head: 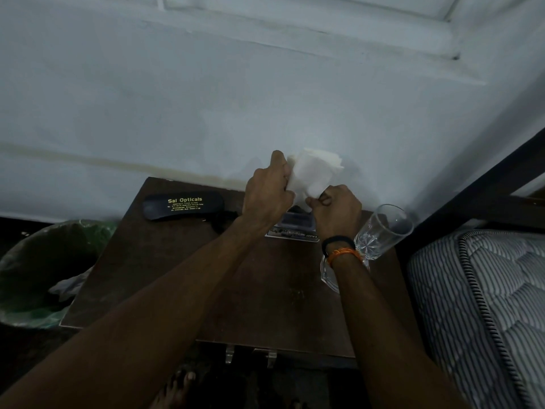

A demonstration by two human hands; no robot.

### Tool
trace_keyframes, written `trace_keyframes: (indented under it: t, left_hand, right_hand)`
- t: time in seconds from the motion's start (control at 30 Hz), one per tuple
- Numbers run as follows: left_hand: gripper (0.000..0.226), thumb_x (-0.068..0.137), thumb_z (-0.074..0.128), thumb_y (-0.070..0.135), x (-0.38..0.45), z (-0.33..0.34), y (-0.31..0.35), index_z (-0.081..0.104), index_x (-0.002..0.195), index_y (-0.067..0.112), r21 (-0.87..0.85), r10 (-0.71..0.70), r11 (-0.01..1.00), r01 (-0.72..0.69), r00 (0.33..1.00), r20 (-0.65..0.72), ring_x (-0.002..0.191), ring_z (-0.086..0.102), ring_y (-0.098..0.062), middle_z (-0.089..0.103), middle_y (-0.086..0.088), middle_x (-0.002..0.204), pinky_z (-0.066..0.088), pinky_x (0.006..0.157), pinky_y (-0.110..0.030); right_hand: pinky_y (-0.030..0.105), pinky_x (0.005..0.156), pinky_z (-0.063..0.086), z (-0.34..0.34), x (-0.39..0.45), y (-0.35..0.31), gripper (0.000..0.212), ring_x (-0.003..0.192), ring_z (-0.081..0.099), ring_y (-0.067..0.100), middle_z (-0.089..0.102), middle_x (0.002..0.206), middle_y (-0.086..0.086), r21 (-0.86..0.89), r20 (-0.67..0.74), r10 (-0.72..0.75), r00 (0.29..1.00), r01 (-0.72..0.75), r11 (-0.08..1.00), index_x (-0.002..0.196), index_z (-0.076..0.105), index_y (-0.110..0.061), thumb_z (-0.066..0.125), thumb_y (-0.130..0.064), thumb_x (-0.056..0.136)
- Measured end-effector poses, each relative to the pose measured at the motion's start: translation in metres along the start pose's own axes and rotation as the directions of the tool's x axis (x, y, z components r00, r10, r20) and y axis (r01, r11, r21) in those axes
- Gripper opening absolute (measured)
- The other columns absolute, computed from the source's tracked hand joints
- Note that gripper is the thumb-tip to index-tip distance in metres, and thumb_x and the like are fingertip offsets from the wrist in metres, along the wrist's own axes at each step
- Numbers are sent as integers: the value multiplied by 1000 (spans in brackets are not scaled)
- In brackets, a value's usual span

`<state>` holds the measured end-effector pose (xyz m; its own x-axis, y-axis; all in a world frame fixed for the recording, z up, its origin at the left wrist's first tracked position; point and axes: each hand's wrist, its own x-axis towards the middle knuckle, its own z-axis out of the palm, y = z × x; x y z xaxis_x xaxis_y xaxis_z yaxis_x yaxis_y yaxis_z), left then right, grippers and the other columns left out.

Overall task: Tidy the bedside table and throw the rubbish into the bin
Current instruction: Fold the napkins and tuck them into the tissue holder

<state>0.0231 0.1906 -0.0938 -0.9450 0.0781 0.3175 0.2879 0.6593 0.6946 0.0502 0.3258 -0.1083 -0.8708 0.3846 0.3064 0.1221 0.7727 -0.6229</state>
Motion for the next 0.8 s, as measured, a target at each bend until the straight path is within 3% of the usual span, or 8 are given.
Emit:
trace_keyframes:
  t: [0.17,0.3,0.4,0.53,0.67,0.8]
  left_hand:
    - [46,72,75,7,1,3,-3,36,97,13,24,46,999,-46,999,18,71,64,-28,64,-8,81,53,56,-40]
    - [50,75,74,11,-2,9,-7,40,111,8,98,87,991,-89,996,25,81,67,-30,68,-12,95,43,54,-30]
    - [58,74,74,17,0,11,-7,36,117,13,154,76,985,-80,997,31,85,66,-31,67,-12,100,54,59,-37]
    - [62,68,79,26,2,7,-5,36,111,16,124,38,992,-40,999,19,86,63,-28,64,-7,97,57,61,-44]
    - [54,66,78,22,1,2,-4,39,101,11,6,17,1000,-17,1000,9,81,62,-26,61,-5,88,55,58,-43]
    - [52,69,80,18,0,3,-7,38,99,13,38,-35,999,32,998,57,83,64,-28,65,-9,92,57,62,-44]
  right_hand:
    - [24,67,41,0,0,1,18,78,62,27,68,84,12,2,4,6,1000,-6,1000,78,72,-8,82,-23,73]
    - [25,64,41,3,0,3,18,75,63,26,67,80,10,-22,31,-5,1000,6,1000,74,69,-10,82,-22,71]
    - [27,60,49,1,1,0,21,69,62,20,68,74,4,46,11,-20,1000,20,999,72,67,-13,82,-27,68]
    - [22,57,46,-6,3,-5,18,66,60,15,67,73,-2,174,-31,-12,999,17,985,73,63,-21,79,-30,71]
    - [22,61,41,-6,3,-3,24,65,58,14,62,68,-3,158,-36,-29,999,35,987,68,57,-21,79,-27,76]
    - [24,61,43,-4,1,1,23,68,60,19,64,68,2,109,18,-19,1000,17,994,69,61,-11,78,-25,78]
